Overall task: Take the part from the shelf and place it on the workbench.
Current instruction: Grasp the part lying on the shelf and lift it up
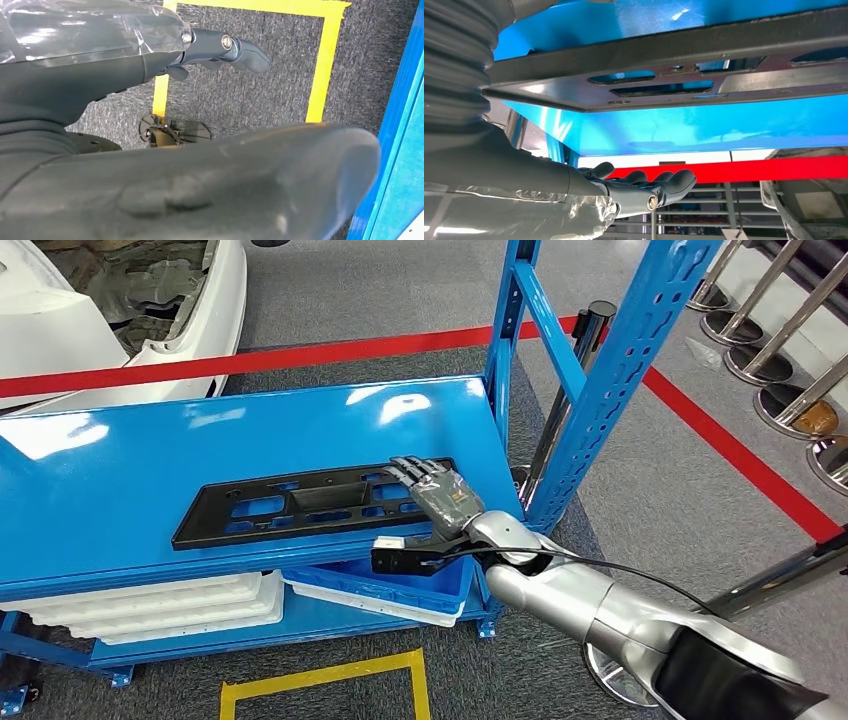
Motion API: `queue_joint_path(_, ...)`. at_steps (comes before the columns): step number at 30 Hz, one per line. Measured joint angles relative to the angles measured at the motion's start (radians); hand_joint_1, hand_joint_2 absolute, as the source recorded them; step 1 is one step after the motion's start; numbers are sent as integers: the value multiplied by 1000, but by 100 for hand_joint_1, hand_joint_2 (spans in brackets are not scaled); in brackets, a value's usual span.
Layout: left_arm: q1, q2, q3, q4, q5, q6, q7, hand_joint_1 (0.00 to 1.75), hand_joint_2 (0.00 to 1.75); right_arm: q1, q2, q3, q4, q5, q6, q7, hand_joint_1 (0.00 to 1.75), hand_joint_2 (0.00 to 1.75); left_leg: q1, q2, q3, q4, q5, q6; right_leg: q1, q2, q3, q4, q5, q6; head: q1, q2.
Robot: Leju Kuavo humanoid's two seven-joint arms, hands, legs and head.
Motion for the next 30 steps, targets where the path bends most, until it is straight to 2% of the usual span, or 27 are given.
queue_joint_path(15,3,0,1,0,0,5,-9,0,0,-5,3,29,-2,75,-4,19,0,175,0,0,0,0,0,0,0,0,0,0,0,0,0,0)
queue_joint_path(30,8,0,1,0,0,10,-6,0,0,-18,10,58,112,187,-65,59,0,175,0,0,0,0,0,0,0,0,0,0,0,0,0,0)
